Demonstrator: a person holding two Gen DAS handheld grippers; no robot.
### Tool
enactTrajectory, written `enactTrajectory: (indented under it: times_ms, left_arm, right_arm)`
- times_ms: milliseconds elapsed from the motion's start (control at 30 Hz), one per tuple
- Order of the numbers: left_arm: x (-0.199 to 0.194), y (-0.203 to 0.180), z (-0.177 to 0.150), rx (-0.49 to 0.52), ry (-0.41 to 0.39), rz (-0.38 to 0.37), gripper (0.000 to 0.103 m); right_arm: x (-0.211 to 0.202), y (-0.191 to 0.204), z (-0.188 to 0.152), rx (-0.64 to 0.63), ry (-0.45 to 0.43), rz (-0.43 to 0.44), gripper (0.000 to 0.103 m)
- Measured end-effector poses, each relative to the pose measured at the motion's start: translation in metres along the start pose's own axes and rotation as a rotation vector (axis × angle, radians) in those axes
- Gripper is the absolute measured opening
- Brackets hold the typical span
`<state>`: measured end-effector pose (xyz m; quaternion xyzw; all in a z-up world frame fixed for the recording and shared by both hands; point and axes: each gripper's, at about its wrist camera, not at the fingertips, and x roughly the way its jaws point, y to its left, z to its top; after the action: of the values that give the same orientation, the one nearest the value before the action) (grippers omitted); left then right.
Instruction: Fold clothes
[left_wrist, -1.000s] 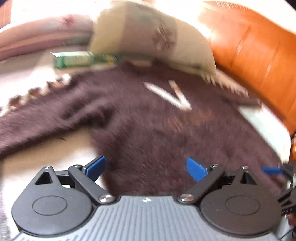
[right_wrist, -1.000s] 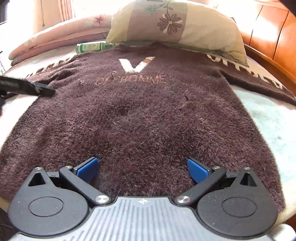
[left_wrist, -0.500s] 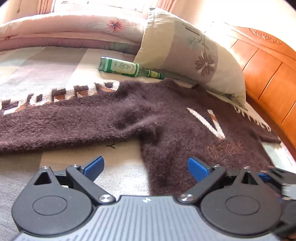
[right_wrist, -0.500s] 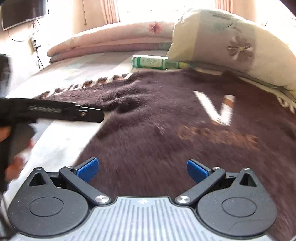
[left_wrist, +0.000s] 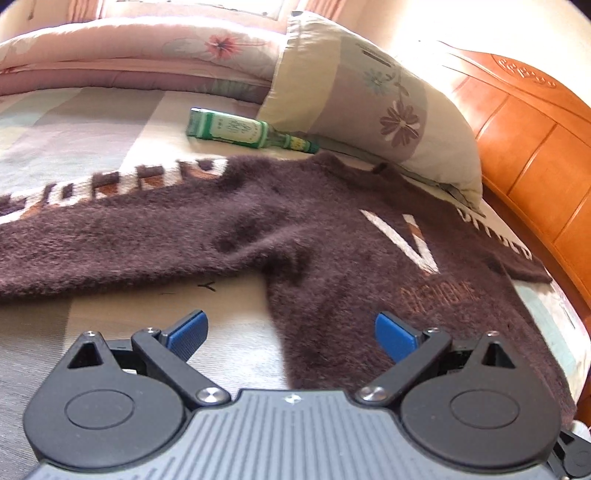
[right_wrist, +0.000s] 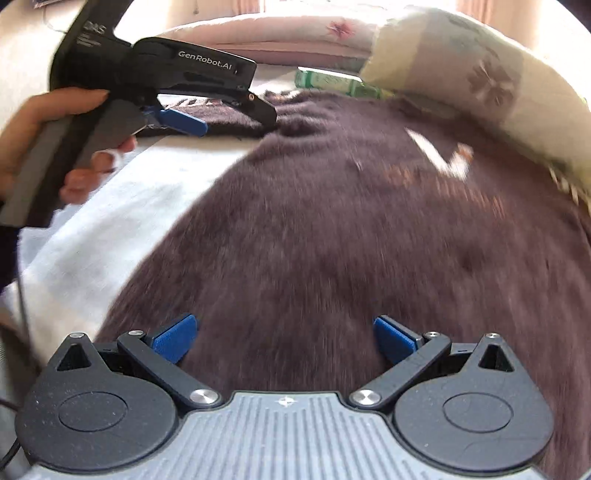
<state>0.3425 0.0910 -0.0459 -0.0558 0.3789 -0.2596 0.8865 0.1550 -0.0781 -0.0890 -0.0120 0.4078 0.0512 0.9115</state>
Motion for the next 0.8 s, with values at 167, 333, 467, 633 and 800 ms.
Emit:
enactTrajectory:
  times_ms: [167, 333, 467, 633, 800]
  left_arm:
    - [0.009, -0.015, 0.0, 0.031, 0.018, -0.027, 0.097]
    - [0.015, -0.02, 0.001, 0.043, 0.039, -0.041, 0.097]
    - [0.016, -0.012, -0.003, 0.038, 0.066, -0.003, 0.097]
    - [0.017, -0.009, -0.015, 0.015, 0.086, 0.086, 0.097]
    - [0.028, -0.036, 0.017, 0.026, 0.133, 0.103, 0.097]
  right_arm:
    - [-0.02, -0.006, 0.007, 0.002, -0.021, -0.017, 0.103]
    - [-0.017, -0.027, 0.032, 0.007, -0.078, -0.033, 0.103]
    - [0.005, -0.046, 0.053, -0.122, -0.085, -0.12, 0.103]
    - [0.027, -0.084, 0.054, -0.113, -0.111, -0.1, 0.103]
    - [0.035, -0.107, 0.037, -0.025, -0.049, 0.01, 0.103]
